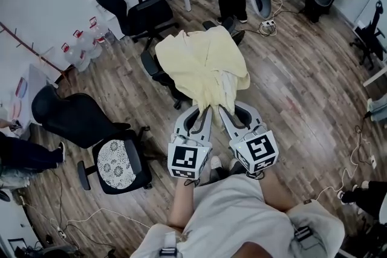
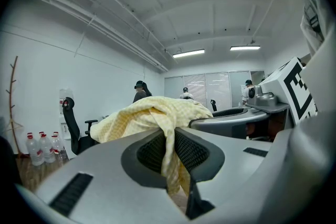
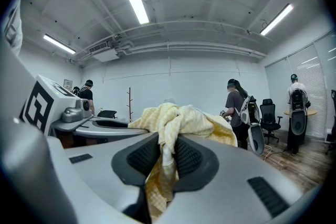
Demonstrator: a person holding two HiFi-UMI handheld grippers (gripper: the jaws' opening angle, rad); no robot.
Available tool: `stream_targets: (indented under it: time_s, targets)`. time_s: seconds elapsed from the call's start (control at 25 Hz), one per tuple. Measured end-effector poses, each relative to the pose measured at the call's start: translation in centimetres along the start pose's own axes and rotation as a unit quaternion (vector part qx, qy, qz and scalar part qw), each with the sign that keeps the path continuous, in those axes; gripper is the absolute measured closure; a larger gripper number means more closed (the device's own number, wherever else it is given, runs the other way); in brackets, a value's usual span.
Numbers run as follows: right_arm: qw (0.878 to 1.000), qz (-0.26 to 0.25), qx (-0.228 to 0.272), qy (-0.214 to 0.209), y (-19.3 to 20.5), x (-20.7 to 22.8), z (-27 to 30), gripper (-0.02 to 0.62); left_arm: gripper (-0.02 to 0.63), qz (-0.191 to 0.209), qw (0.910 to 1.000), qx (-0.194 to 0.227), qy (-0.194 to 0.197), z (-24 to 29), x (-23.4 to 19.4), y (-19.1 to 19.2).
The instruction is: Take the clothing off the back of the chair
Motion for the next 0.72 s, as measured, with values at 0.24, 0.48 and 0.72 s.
stream_targets:
  time_s: [0.24, 0.48, 0.72]
  targets:
    - [1.0, 0.003, 0.004, -0.013, 0.1, 0.2, -1.0, 0.518, 0.545, 0.001, 0.9999, 0.001, -0.01, -0.3, 1.1, 0.0]
    - [1.0, 0.007, 0.002, -0.027, -0.1, 0.8, -2.2, 0.518, 0.545, 0.002, 0.9997, -0.002, -0.024, -0.4, 2.5, -0.6]
    - [0.999, 0.006, 0.005, -0.039, 0.5, 1.1, -4.0, 0.518, 0.545, 0.002, 0.9994, 0.002, -0.035, -1.0, 4.5, -0.4]
Point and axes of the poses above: the fingertips, and each gripper's own axes: z forward along the fingers, x to its right, y out of its underside, the point moved 3 cm from there along -z, backward along the fingers, and after that the axes turned 4 degrees about z, right-handed, at the moved point
